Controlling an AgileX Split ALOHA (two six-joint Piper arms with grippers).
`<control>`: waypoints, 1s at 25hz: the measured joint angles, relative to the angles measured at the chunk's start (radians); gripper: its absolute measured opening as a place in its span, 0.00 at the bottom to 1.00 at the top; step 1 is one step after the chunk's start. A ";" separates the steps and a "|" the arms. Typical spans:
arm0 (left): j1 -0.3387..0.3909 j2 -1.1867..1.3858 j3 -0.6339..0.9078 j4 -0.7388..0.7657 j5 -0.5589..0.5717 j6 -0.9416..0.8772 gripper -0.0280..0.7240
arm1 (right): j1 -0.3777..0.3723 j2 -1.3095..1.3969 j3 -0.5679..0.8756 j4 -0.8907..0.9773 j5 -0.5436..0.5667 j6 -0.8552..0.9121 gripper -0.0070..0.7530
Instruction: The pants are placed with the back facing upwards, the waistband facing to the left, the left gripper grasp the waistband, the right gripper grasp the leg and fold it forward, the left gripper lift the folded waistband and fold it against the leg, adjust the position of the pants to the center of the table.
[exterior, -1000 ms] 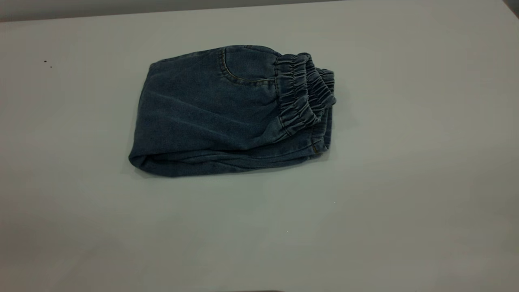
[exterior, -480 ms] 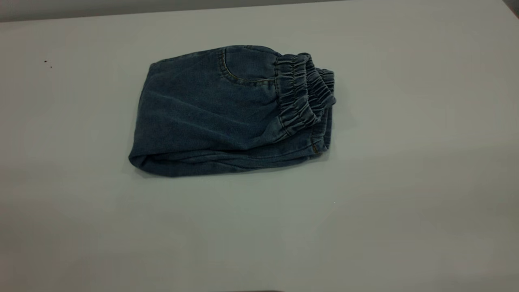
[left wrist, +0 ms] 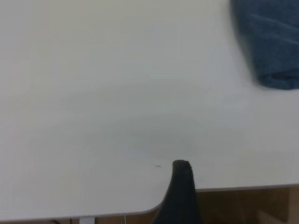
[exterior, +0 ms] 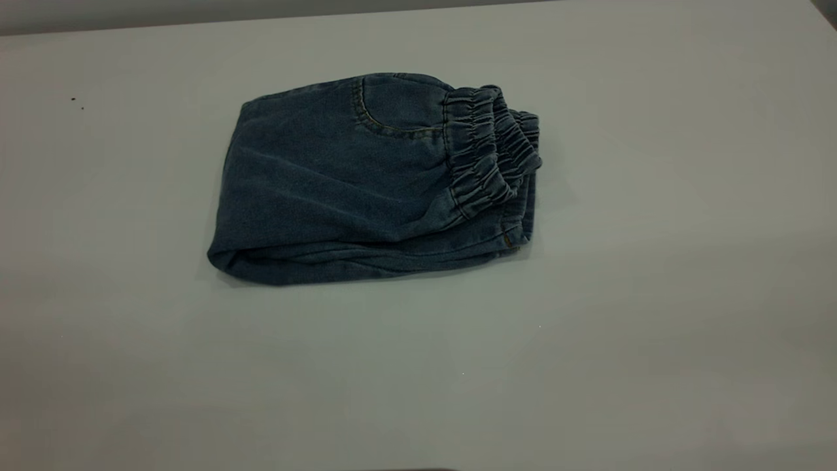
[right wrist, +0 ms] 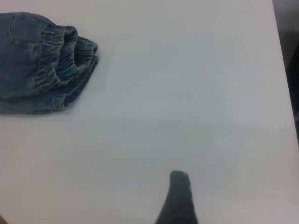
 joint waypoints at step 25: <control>-0.015 0.000 0.000 0.000 0.000 0.000 0.79 | 0.000 0.000 0.001 -0.102 -0.005 0.120 0.68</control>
